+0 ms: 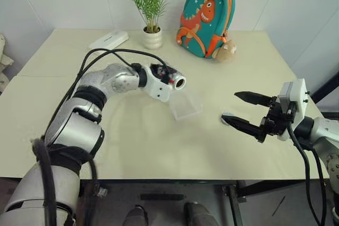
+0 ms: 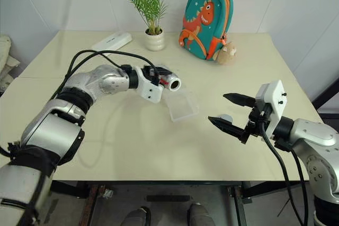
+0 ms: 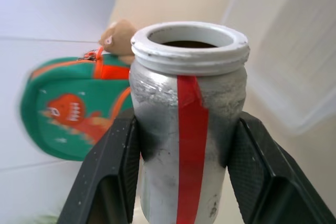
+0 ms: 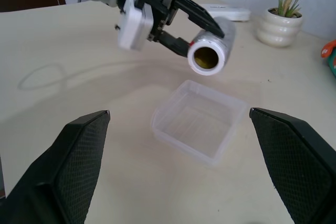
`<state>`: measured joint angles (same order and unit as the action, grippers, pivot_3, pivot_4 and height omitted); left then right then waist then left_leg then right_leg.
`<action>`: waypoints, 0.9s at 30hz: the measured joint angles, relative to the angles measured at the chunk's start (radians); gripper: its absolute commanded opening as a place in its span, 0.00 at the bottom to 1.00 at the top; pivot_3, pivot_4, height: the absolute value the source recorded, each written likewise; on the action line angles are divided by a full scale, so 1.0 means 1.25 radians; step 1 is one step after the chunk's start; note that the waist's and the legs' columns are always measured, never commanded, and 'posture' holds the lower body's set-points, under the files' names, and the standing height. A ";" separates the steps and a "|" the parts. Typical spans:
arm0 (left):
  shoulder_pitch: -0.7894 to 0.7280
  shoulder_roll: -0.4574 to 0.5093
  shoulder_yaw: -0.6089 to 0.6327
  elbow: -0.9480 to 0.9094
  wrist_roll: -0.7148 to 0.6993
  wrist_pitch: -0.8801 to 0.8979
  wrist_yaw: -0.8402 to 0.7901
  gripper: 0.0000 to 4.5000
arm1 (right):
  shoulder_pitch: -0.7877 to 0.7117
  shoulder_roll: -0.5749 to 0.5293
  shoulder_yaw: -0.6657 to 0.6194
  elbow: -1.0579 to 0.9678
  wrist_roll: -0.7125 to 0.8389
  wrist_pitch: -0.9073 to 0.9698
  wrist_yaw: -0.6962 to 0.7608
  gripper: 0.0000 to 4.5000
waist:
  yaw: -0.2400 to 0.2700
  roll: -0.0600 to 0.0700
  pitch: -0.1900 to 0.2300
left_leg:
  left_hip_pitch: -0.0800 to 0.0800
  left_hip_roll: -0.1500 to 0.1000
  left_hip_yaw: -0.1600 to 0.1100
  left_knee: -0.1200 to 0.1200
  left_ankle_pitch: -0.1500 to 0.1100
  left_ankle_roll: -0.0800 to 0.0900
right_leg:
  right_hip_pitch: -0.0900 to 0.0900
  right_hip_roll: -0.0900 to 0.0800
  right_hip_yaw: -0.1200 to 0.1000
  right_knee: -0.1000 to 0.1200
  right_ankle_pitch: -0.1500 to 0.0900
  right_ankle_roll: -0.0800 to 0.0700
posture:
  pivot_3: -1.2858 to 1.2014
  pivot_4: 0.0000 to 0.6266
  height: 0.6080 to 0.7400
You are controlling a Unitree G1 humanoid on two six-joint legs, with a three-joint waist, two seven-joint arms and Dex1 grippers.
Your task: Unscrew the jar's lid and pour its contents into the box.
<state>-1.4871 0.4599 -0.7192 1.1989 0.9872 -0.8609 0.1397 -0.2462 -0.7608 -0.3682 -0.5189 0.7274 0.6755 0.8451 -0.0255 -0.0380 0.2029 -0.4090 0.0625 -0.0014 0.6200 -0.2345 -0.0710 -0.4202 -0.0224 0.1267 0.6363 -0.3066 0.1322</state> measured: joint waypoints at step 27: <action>-0.086 -0.100 -0.439 0.048 0.465 0.447 0.700 0.43 | -0.072 -0.003 0.070 0.041 0.003 0.001 -0.050 1.00 | 0.031 -0.001 0.001 | -0.006 0.000 0.008 0.005 -0.003 0.000 | -0.008 0.000 0.006 0.001 0.001 0.002 | 0.52 0.24 1.00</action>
<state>-1.5943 0.3346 -1.2684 1.2588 1.5685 -0.3017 1.0150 -0.3364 -0.7651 -0.2804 -0.4679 0.7306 0.6766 0.7820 0.0134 -0.0396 0.2038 -0.4170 0.0622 0.0089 0.6256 -0.2377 -0.0704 -0.4305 -0.0226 0.1339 0.6378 -0.3054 0.1345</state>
